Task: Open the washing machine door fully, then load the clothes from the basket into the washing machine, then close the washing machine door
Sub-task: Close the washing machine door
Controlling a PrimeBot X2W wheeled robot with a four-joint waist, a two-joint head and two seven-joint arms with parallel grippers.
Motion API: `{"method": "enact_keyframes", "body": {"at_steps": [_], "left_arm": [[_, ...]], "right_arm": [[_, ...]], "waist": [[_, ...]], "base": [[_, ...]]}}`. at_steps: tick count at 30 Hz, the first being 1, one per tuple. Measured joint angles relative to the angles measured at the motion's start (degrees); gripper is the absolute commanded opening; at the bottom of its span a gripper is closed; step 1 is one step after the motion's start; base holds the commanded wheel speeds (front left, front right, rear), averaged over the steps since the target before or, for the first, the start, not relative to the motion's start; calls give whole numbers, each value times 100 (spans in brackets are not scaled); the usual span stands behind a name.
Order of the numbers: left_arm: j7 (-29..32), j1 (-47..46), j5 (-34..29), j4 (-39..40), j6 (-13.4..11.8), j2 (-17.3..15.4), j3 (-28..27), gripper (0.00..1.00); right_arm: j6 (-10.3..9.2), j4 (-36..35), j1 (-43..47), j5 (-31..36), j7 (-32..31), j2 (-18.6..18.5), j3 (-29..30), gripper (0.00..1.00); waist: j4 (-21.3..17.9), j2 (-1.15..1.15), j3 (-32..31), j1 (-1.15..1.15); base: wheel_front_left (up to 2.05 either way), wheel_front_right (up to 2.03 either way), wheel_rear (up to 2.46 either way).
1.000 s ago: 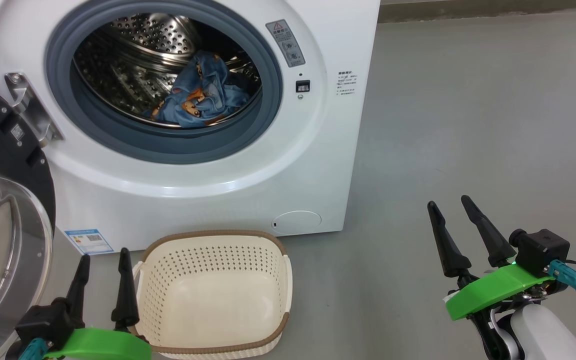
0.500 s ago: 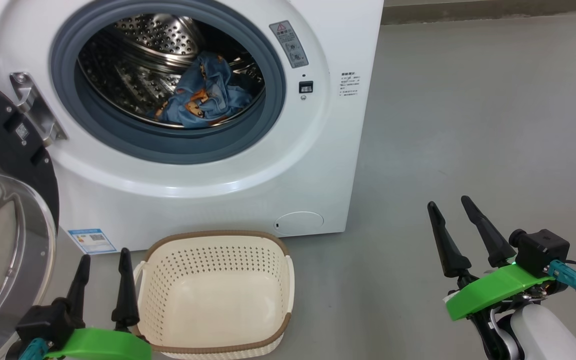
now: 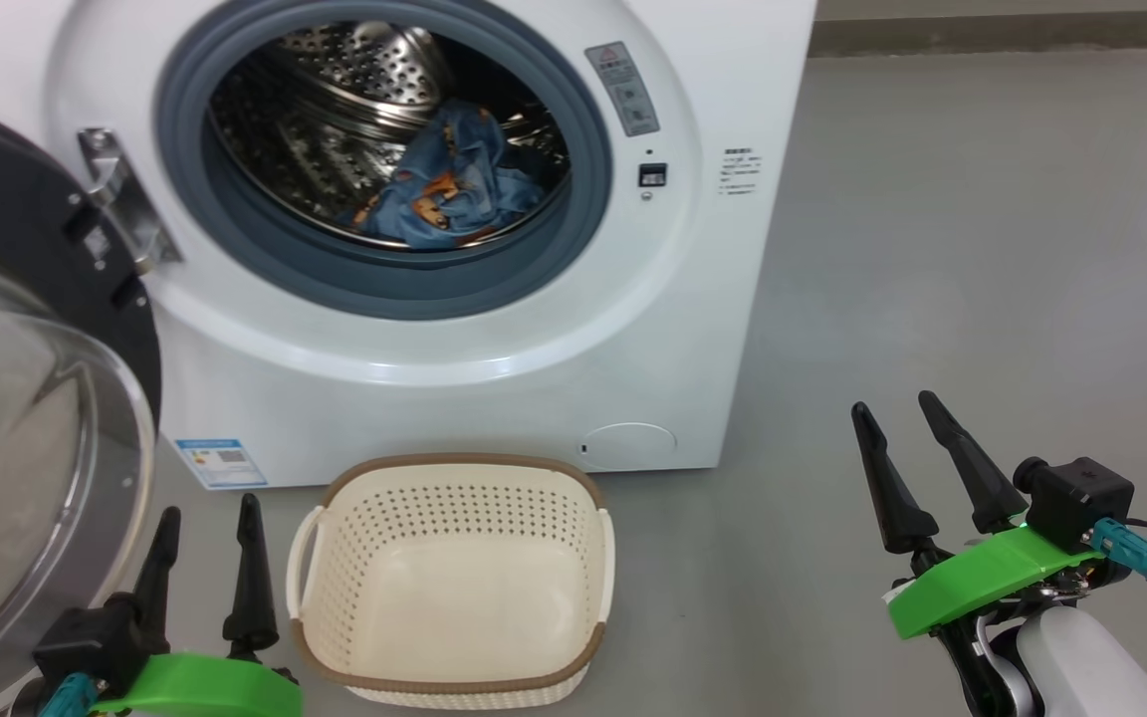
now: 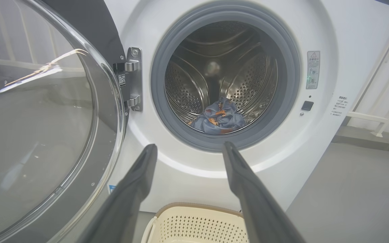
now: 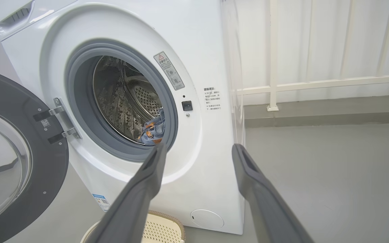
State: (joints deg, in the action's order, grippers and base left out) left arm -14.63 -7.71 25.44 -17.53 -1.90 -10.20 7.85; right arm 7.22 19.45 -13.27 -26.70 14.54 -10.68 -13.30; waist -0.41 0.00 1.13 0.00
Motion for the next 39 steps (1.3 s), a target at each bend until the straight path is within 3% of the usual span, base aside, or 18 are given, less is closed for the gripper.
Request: {"method": "enact_keyframes", "body": {"at_steps": [16,39], "left_arm": [[0,122,-122,18,-178,4,-32,100],[158,224,-134,194,-371,-136,-26,100]], "right_arm": [[0,40,5,-14,0,4,-73,100],[0,90,216,-115,0,130,-160,100]], "waist": [[764,0,-115,0],[2410,0,-329,0]], "base": [[0,0,0],[0,0,0]]}}
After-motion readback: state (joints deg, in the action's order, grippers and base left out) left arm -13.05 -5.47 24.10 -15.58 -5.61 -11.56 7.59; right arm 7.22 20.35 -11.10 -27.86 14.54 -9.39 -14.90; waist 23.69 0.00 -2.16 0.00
